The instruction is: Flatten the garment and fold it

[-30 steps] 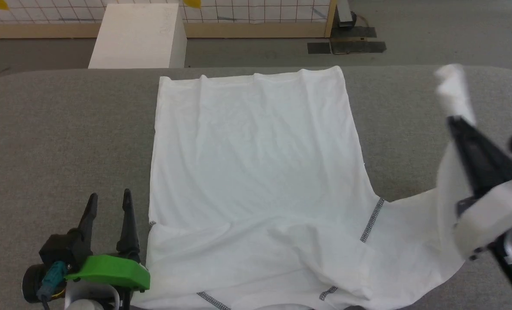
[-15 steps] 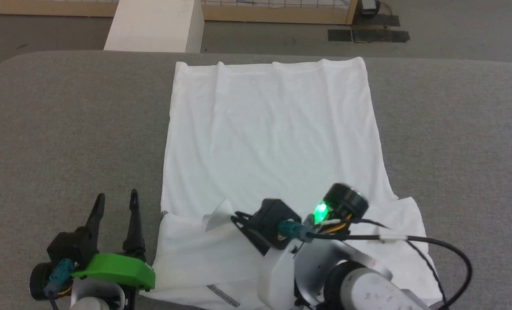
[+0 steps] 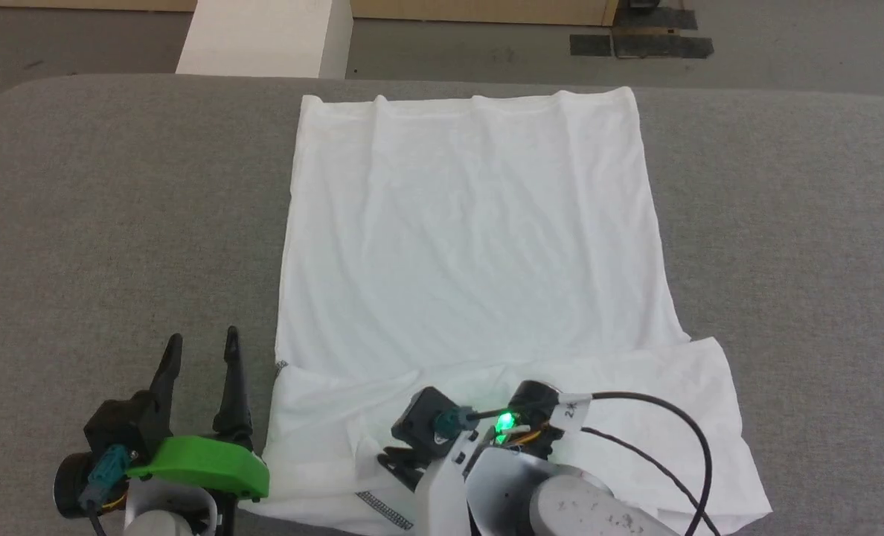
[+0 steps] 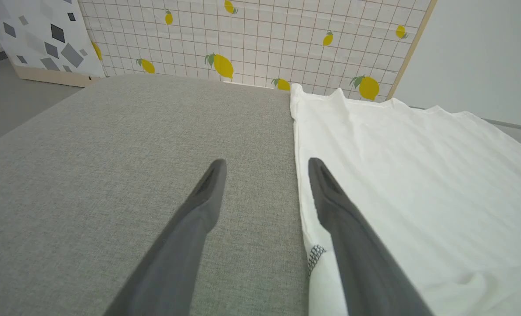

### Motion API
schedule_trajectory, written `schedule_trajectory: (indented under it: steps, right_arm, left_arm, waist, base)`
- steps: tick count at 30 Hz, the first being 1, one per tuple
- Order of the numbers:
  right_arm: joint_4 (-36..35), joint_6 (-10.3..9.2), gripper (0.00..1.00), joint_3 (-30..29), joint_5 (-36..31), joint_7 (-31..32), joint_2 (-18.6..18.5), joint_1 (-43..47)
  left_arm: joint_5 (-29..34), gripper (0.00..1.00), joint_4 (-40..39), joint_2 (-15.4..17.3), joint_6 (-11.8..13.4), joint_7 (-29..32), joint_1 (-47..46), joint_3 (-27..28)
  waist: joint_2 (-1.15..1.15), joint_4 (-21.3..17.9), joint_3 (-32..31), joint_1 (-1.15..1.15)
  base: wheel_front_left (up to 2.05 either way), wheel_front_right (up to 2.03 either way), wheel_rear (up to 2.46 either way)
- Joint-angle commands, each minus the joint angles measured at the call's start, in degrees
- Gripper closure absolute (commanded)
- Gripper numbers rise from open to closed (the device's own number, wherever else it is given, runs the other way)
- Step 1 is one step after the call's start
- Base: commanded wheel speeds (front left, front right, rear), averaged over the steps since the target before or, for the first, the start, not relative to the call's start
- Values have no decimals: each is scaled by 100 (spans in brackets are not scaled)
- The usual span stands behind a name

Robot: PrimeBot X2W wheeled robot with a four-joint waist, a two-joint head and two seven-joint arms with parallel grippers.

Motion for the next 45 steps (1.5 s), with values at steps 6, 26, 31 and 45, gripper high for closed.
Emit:
schedule_trajectory:
  steps: [6, 26, 31, 45]
  right_arm:
    - [-374, -9, 0, -733, 515, -752, 29, 33]
    - [-2207, -9, 0, -4352, -372, -2145, 30, 1527]
    - [-2321, -9, 0, -4421, -263, -2288, 30, 1394]
    - [-2127, -9, 0, -4082, 81, -2713, 30, 834]
  left_arm:
    - [-55, 0, 63, 28, -23, -25, -24, -46]
    - [-194, 0, 316, 1260, -499, 2063, -2398, -121]
    - [-381, 0, 562, 1826, -523, 3301, -3481, 58]
    - [-503, 0, 650, 2464, 276, 5621, -5032, 405]
  waist:
    - [0, -172, -211, 0]
    - [0, -1426, 794, 0]
    - [0, -1812, 1524, 0]
    - [0, -2344, 2718, 0]
  base:
    - [0, 0, 0]
    - [0, 0, 0]
    - [0, 0, 0]
    - [0, 0, 0]
